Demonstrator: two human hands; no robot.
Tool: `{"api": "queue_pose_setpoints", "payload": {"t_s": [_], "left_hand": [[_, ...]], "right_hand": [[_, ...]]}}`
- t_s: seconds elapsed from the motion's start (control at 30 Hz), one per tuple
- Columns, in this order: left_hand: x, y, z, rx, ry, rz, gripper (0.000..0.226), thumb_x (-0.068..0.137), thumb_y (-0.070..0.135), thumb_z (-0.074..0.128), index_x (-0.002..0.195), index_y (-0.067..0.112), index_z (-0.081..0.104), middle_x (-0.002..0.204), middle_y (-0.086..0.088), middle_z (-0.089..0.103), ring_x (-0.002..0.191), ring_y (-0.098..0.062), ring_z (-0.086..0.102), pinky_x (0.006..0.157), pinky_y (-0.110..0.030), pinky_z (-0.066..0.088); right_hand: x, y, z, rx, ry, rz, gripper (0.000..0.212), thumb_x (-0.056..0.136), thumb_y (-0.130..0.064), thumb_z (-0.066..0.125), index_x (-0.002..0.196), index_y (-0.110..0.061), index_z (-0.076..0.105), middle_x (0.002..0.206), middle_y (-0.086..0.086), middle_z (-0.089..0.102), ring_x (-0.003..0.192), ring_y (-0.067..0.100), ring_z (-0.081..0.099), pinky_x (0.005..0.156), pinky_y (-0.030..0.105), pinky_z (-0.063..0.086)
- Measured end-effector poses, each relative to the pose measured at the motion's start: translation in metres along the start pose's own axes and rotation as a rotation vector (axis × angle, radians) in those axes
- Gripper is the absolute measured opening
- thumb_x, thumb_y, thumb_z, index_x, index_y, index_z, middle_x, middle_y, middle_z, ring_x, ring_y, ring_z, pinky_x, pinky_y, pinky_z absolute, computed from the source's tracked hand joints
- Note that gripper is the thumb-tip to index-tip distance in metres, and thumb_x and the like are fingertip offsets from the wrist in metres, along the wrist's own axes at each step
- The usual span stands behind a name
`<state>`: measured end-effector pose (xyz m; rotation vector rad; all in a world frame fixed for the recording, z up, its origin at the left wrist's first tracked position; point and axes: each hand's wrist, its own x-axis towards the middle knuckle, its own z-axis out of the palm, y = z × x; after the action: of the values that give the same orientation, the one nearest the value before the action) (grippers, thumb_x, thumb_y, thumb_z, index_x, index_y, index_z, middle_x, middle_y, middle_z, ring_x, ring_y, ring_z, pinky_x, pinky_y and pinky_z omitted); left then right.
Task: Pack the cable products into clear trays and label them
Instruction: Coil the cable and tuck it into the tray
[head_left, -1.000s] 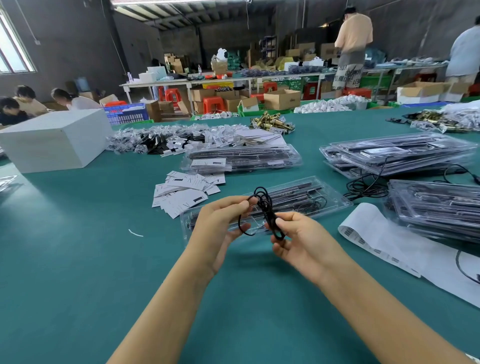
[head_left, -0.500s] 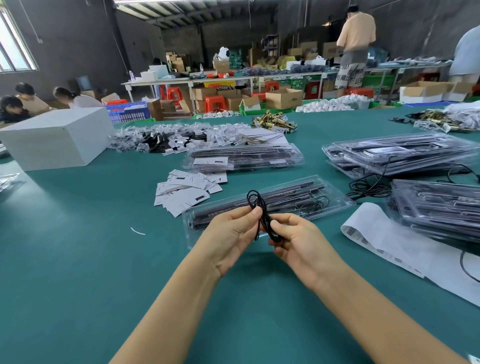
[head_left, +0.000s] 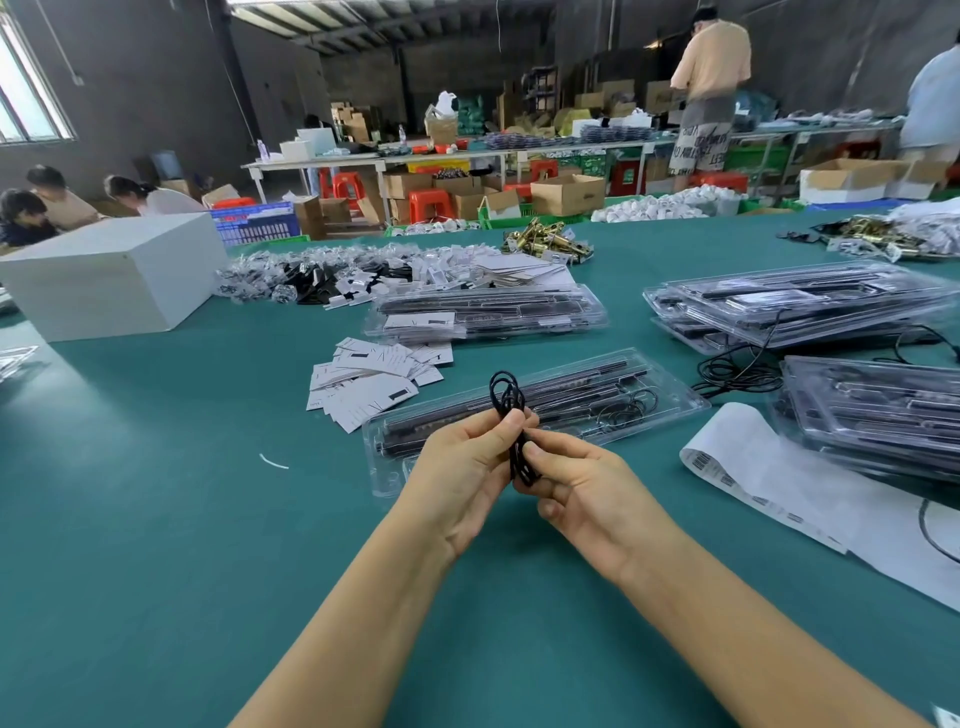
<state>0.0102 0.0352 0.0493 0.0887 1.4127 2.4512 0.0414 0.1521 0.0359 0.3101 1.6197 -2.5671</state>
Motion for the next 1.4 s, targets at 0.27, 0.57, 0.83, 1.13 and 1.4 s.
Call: {"api": "queue_pose_setpoints", "payload": {"t_s": [0.27,0.57,0.83,1.13,1.4], "left_hand": [[-0.004,-0.003,-0.001,0.504,0.171,0.319,0.016,0.091,0.009,0.061,0.080,0.015,0.071,0.073,0.002,0.072,0.071,-0.008,0.063,0.074,-0.031,0.050],[0.000,0.017,-0.020,0.599,0.233,0.375,0.020,0.093,0.009,0.058,0.075,0.004,0.067,0.066,0.000,0.065,0.061,-0.006,0.058,0.061,-0.013,0.047],[-0.001,0.023,-0.024,1.041,0.054,0.421,0.019,0.090,0.012,0.060,0.071,0.008,0.065,0.068,-0.009,0.067,0.062,-0.011,0.055,0.067,-0.033,0.048],[-0.006,0.012,-0.023,1.643,-0.013,0.627,0.020,0.094,0.024,0.056,0.080,0.010,0.055,0.068,0.000,0.056,0.071,-0.023,0.051,0.064,-0.034,0.034],[-0.009,-0.016,-0.054,1.811,-0.001,1.158,0.021,0.086,0.014,0.066,0.104,0.005,0.071,0.071,-0.003,0.060,0.058,-0.023,0.053,0.064,-0.034,0.041]], "right_hand": [[-0.002,0.006,-0.001,-0.279,0.121,-0.067,0.013,0.082,-0.020,0.074,0.089,-0.015,0.064,0.087,-0.004,0.073,0.074,0.015,0.072,0.054,0.021,0.040],[0.007,0.027,-0.009,-1.144,0.042,-0.526,0.024,0.088,-0.026,0.065,0.112,-0.027,0.062,0.092,-0.008,0.053,0.074,0.008,0.055,0.073,0.024,0.047],[0.020,0.017,-0.019,-1.646,0.100,-0.920,0.028,0.084,-0.027,0.071,0.111,-0.023,0.070,0.117,-0.007,0.066,0.113,0.023,0.058,0.085,0.038,0.043],[0.041,0.012,-0.026,-1.726,0.138,-0.774,0.024,0.095,-0.045,0.048,0.100,-0.027,0.063,0.104,-0.010,0.062,0.103,0.018,0.052,0.071,0.032,0.022],[0.054,-0.009,-0.023,-1.801,-0.069,-0.756,0.025,0.095,-0.033,0.046,0.114,-0.039,0.061,0.114,-0.012,0.061,0.108,0.018,0.051,0.083,0.034,0.036]]}}
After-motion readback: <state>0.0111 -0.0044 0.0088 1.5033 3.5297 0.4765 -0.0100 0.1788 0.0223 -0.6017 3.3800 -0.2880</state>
